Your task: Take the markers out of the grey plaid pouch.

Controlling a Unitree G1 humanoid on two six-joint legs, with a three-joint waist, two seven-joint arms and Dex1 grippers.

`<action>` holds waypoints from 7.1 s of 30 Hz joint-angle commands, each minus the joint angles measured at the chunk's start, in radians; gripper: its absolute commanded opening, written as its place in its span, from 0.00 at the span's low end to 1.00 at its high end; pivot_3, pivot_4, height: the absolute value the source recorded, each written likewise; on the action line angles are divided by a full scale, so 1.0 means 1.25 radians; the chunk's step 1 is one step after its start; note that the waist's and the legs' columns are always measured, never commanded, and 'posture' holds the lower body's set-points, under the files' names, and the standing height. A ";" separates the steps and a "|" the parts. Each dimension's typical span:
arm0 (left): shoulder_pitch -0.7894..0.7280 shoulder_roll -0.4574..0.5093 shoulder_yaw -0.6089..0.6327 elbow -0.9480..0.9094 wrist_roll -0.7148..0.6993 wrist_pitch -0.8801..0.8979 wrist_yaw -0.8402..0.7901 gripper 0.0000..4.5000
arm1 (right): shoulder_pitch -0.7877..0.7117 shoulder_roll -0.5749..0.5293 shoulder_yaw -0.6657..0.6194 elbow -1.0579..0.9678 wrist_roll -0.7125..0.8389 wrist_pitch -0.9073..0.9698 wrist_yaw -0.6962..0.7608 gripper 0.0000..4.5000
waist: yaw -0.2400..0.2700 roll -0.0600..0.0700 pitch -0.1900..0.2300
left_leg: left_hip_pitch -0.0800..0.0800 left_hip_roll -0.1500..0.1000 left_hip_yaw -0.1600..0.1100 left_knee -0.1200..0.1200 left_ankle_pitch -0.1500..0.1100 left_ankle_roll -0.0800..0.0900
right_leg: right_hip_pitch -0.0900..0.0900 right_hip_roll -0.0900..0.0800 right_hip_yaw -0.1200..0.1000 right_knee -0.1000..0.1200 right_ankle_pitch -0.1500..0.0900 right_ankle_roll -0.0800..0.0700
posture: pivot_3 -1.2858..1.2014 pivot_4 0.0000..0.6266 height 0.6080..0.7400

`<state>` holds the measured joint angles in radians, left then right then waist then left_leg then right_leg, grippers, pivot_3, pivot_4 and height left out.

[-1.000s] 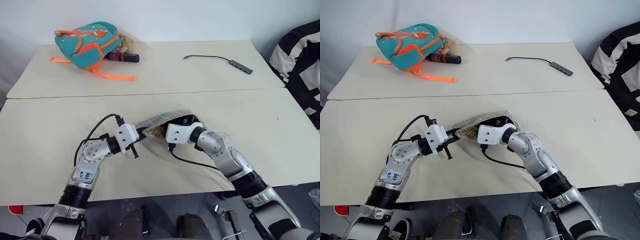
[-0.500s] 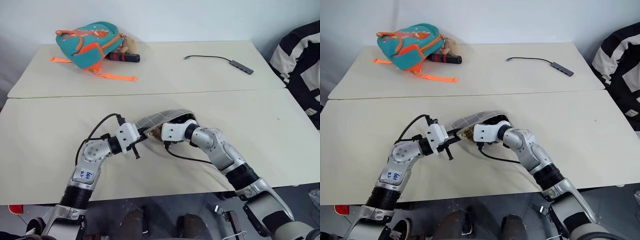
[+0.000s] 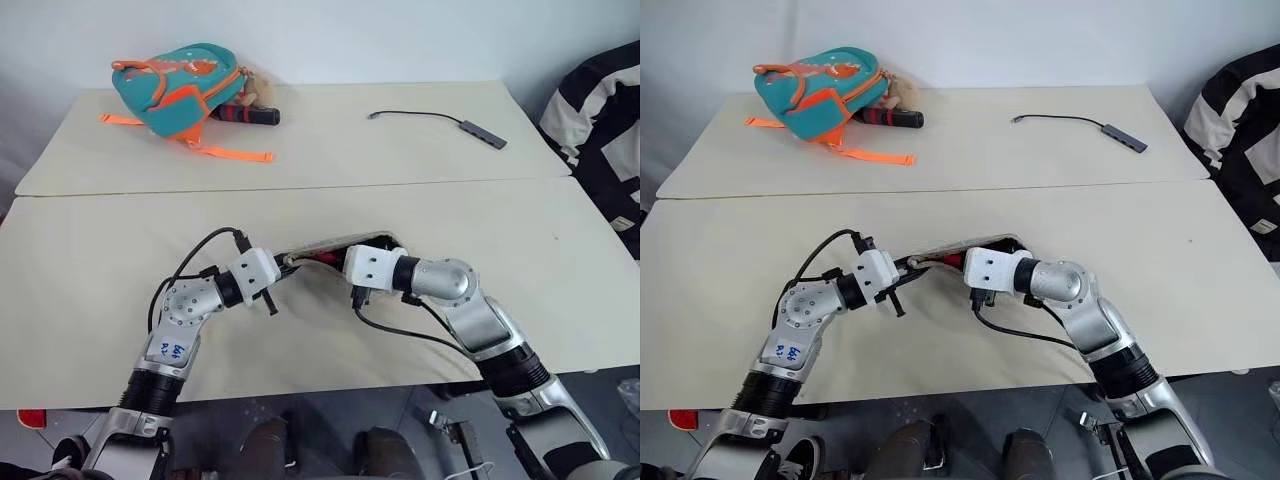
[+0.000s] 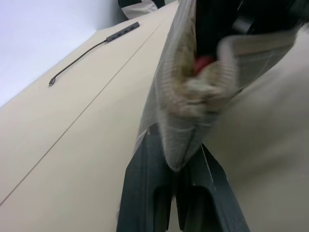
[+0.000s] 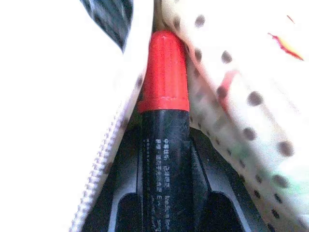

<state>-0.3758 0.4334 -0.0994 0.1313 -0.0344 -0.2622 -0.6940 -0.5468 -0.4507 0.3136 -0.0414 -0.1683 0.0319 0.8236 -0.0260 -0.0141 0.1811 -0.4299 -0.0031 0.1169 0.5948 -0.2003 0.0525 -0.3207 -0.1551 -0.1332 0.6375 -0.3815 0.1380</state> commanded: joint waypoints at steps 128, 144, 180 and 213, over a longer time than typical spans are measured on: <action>-0.022 -0.022 0.104 0.006 -0.224 0.259 -0.130 0.00 | -0.053 0.038 -0.078 -0.173 0.152 0.191 0.088 0.13 | 0.001 0.000 0.000 | -0.001 0.001 -0.001 0.003 0.000 0.000 | 0.000 0.002 0.001 0.000 0.000 0.000 | 0.52 0.24 1.00; 0.006 0.010 0.133 0.028 -0.197 0.193 -0.103 0.00 | -0.139 -0.169 -0.439 -0.118 0.528 0.719 0.006 0.13 | 0.014 0.000 0.000 | -0.004 0.000 -0.003 0.003 0.000 0.000 | -0.001 0.001 0.001 -0.001 0.000 0.000 | 0.52 0.24 1.00; 0.016 -0.018 0.125 0.004 -0.201 0.186 -0.090 0.00 | -0.138 -0.185 -0.316 0.287 0.293 0.556 -0.189 0.65 | 0.018 0.001 0.000 | -0.007 0.001 -0.003 0.008 0.000 0.002 | -0.001 0.001 0.000 0.000 0.001 0.000 | 0.52 0.24 1.00; -0.035 -0.037 0.081 -0.081 -0.207 0.263 -0.064 0.00 | -0.036 -0.100 0.016 -0.145 0.079 0.113 -0.061 0.01 | 0.020 0.002 0.001 | -0.008 0.001 -0.005 0.009 -0.001 0.001 | -0.001 0.003 0.000 -0.001 0.001 0.001 | 0.52 0.24 1.00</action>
<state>-0.4115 0.3971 -0.0083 0.0830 -0.2698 0.0704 -0.7780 -0.5806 -0.5603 0.2902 -0.2394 0.0285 0.2516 0.7564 -0.0008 -0.0119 0.1824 -0.4396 -0.0025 0.1109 0.6060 -0.2012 0.0542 -0.3218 -0.1516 -0.1325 0.6367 -0.3802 0.1398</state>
